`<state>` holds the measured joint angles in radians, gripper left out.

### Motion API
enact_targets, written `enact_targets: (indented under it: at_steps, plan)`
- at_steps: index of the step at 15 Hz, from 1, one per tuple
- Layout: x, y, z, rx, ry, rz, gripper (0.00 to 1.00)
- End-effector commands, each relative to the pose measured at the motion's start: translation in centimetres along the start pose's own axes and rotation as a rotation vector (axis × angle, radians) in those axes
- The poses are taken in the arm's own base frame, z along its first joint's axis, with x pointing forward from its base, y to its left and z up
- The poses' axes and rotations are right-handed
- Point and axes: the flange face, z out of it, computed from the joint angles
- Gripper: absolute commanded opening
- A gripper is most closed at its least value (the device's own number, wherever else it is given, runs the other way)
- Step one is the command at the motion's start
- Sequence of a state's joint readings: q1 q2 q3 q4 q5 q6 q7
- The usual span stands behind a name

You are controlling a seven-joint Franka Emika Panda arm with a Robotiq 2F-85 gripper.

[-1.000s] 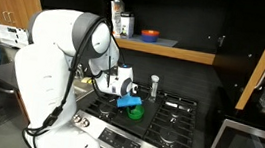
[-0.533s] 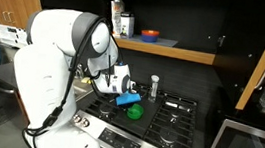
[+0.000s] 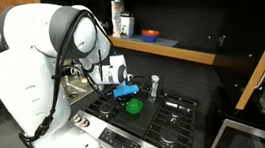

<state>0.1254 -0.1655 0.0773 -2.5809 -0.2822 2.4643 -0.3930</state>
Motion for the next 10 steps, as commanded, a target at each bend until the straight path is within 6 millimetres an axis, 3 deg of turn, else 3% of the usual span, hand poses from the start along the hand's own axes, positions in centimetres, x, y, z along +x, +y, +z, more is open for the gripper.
enact_targets:
  at_steps: [1, 5, 10]
  plan:
    - [-1.1, -0.3, -4.0, 0.006, -0.007, -0.038, 0.01]
    - [-2.2, -0.3, -9.0, -0.014, 0.004, -0.103, 0.01]
    - [-3.2, -0.5, -17.5, -0.089, 0.046, -0.195, 0.01]
